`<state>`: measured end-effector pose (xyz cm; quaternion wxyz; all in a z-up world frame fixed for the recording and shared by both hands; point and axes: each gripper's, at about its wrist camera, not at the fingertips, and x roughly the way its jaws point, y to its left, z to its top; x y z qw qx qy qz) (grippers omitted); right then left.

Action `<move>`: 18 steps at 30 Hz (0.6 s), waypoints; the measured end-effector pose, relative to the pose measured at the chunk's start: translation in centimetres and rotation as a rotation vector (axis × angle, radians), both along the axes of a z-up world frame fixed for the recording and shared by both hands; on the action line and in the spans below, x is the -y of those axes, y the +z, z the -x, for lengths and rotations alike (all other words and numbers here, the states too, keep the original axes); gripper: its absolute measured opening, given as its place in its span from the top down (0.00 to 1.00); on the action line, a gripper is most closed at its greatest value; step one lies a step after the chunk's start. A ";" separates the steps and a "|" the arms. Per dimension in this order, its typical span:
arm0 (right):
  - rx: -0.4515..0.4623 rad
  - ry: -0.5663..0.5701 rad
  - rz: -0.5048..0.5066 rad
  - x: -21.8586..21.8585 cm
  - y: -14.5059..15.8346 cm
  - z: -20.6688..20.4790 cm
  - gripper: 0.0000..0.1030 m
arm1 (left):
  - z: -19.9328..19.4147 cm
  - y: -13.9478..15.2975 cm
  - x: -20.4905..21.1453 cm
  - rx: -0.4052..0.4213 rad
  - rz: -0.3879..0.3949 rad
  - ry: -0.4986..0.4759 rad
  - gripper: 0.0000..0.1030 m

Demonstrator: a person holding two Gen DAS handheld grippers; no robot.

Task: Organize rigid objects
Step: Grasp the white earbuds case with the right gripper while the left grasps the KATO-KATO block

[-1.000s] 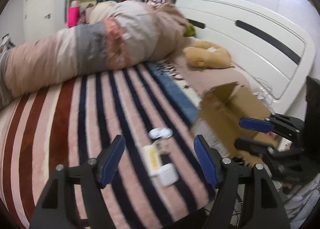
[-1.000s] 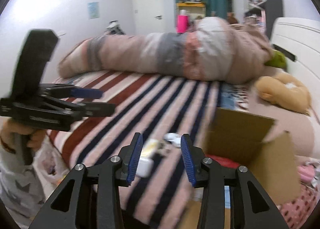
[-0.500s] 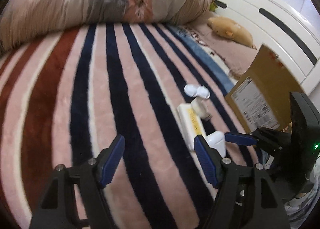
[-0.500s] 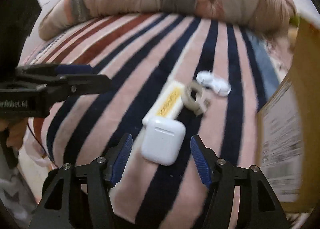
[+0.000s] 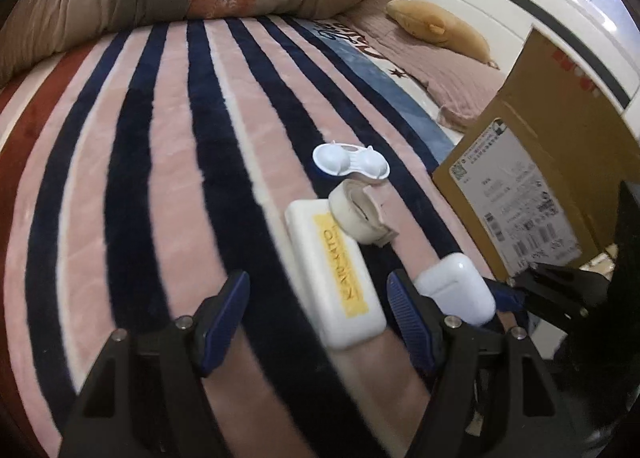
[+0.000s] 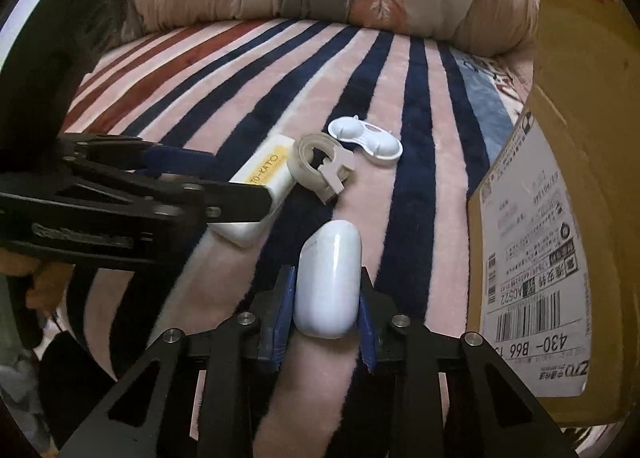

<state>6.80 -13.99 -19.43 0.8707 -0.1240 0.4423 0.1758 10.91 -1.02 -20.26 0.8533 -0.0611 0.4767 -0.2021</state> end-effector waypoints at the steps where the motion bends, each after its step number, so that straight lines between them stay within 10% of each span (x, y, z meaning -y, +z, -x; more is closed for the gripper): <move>1: 0.001 -0.002 -0.006 0.1 0.0 0.2 0.77 | 0.0 -0.1 0.3 0.008 -0.016 -0.002 0.40; 4: 0.007 0.004 -0.016 0.2 0.1 0.4 0.79 | 0.2 -0.1 0.4 0.014 -0.016 -0.009 0.66; 18: -0.176 0.152 -0.239 -1.3 0.3 0.7 0.84 | 5.5 1.1 -7.8 -0.033 -0.080 0.097 0.69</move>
